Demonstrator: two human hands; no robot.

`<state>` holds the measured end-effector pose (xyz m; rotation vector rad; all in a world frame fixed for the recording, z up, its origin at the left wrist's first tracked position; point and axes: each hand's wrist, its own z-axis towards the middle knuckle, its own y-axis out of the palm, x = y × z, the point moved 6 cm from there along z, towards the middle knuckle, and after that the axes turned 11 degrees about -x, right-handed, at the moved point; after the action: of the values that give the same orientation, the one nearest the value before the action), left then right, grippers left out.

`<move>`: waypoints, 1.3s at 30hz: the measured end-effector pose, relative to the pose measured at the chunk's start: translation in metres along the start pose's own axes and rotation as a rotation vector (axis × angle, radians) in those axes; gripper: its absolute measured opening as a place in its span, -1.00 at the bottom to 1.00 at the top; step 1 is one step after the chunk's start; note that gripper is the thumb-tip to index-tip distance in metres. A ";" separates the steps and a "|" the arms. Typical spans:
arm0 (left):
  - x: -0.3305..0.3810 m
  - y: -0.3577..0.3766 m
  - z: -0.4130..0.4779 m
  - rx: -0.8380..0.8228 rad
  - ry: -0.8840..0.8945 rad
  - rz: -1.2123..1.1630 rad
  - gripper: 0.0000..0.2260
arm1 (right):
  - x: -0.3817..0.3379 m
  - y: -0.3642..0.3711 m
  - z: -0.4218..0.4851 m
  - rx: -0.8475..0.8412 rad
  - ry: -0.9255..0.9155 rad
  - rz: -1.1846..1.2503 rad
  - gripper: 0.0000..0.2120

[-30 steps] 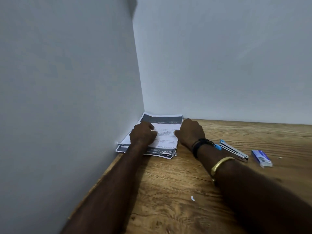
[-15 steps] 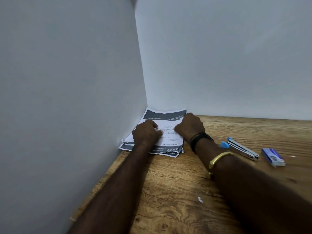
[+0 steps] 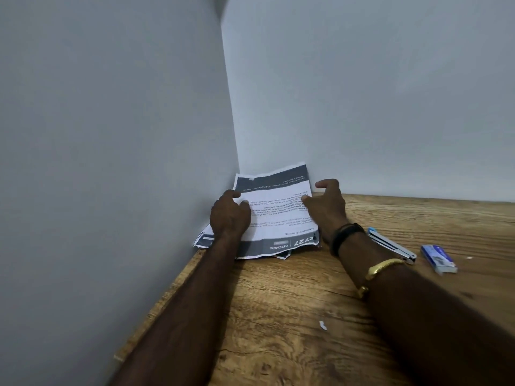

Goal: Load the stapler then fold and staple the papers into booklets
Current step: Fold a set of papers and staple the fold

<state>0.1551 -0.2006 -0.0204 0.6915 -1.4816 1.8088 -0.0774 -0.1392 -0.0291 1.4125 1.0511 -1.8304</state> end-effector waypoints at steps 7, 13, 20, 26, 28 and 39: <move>0.006 0.012 -0.006 -0.108 -0.078 -0.600 -0.75 | -0.004 -0.049 -0.004 -0.111 -0.096 0.095 -0.85; 0.038 0.032 -0.028 -0.216 -0.072 -1.031 -0.74 | -0.002 -0.105 -0.018 -0.196 -0.100 0.150 -0.75; 0.079 0.051 -0.047 -0.309 0.085 -0.820 -0.64 | -0.003 -0.160 -0.039 0.041 -0.232 -0.047 -0.88; 0.100 0.045 -0.054 -0.134 0.232 -0.626 -0.74 | -0.020 -0.187 -0.059 0.147 -0.363 -0.105 -0.95; 0.103 0.046 -0.056 -0.032 0.193 -0.550 -0.71 | -0.024 -0.189 -0.064 0.112 -0.384 0.012 -0.95; 0.101 0.082 -0.073 -0.573 -0.256 -1.102 -0.62 | -0.015 -0.202 -0.067 0.061 -0.435 0.074 -0.91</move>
<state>0.0296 -0.1201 -0.0081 1.1394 -1.2554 0.4547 -0.2081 0.0216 0.0233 1.0024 0.7175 -2.0063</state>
